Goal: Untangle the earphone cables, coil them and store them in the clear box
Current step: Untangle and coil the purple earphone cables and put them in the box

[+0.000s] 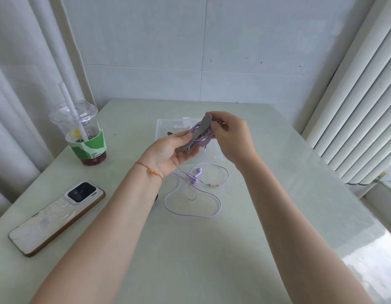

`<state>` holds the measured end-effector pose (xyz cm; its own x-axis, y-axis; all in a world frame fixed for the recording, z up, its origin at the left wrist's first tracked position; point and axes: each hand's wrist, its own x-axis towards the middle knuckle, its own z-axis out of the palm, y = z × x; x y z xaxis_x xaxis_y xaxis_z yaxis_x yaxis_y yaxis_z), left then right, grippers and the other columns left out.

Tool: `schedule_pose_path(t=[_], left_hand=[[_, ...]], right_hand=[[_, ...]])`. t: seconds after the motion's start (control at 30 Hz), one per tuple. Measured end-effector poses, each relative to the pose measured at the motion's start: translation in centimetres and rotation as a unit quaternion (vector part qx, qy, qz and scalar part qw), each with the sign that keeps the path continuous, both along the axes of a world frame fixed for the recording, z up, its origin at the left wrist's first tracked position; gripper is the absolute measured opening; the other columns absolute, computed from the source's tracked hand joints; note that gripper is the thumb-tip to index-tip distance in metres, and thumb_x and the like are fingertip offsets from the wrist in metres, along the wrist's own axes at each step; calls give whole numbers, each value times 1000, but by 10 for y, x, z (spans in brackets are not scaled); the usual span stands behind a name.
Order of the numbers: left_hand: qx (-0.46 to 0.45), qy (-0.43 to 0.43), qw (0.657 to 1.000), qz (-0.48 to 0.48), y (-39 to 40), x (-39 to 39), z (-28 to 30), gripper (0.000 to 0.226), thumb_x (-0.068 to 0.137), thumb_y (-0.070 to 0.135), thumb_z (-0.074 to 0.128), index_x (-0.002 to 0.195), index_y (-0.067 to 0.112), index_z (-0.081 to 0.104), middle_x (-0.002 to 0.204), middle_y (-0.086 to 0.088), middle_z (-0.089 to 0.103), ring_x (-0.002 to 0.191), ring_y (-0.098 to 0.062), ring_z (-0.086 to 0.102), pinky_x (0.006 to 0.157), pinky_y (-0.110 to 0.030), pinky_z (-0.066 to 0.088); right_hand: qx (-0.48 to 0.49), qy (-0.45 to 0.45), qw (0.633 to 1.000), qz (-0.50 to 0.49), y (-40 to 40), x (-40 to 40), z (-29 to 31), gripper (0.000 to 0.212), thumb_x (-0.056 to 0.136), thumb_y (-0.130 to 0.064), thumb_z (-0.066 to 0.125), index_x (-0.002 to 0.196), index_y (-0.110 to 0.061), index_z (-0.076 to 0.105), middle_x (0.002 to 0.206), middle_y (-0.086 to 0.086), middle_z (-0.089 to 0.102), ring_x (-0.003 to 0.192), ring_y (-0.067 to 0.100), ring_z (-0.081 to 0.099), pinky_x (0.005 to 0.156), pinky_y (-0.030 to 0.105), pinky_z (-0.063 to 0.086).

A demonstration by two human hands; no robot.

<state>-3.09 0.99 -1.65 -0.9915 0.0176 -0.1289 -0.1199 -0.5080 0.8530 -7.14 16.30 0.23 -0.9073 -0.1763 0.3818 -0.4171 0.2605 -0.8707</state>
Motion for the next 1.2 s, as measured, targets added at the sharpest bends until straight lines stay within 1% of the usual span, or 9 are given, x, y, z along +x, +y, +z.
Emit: schedule_pose_path(t=[0.2,0.33,0.43,0.57,0.7,0.83,0.97,1.1,1.2], left_hand=[[96,-56,991,75,4,-1,0,11,94,6,57,91,9,68,75,-1,73,81,-13,62,80,-21,50],[94,-45,990,97,3,-4,1,10,93,5,57,91,7,67,84,-4,70,83,-13,62,80,-21,51],[34,-28,993,111,-1,-5,-2,11,93,6,58,90,10,68,82,-1,71,79,-10,63,78,-20,50],[-141,27,986,85,-12,-2,-2,15,90,4,61,93,14,71,74,5,72,70,-6,65,76,-20,50],[-250,74,965,27,-21,2,1,19,89,2,62,102,12,71,90,-4,72,79,-13,66,79,-23,50],[-297,108,949,18,-24,2,3,26,87,0,64,112,7,67,101,-13,72,84,-17,68,81,-24,53],[-281,130,950,20,-24,4,4,26,88,3,65,114,8,67,106,-14,72,88,-19,69,85,-27,53],[-258,106,947,159,-27,-1,6,8,89,18,67,94,20,73,91,-1,73,81,-11,65,77,-27,53],[-321,73,904,274,-41,-6,4,17,87,17,59,81,26,73,78,10,69,71,-8,59,69,-23,48]], right_hand=[[34,44,998,7,-9,1,-6,36,91,-4,47,117,-16,67,99,-11,51,102,27,60,93,44,51],[-23,-24,999,8,-7,0,-7,32,91,-8,52,119,-17,65,100,6,61,94,26,67,89,44,55],[-23,-77,997,2,-3,-2,-8,31,90,-17,56,120,-16,61,95,2,70,90,16,69,88,42,55],[3,-117,993,-5,9,-5,-3,35,90,-30,62,122,-17,61,97,-8,70,94,10,64,81,28,51],[39,-135,988,70,21,-6,4,21,90,-19,64,109,-9,69,94,4,73,81,15,69,76,32,55],[104,-141,978,111,28,-5,7,17,88,-13,65,103,-10,74,89,7,73,73,11,65,73,26,55],[167,-104,976,95,25,-6,21,14,86,-11,66,98,-10,74,78,6,69,68,12,60,69,25,51],[155,-85,982,60,16,-13,38,10,85,-11,67,91,-12,73,72,2,66,63,10,56,60,20,46],[104,-92,990,11,10,-27,46,7,84,-10,66,82,-15,71,76,6,66,68,14,58,61,23,46]])
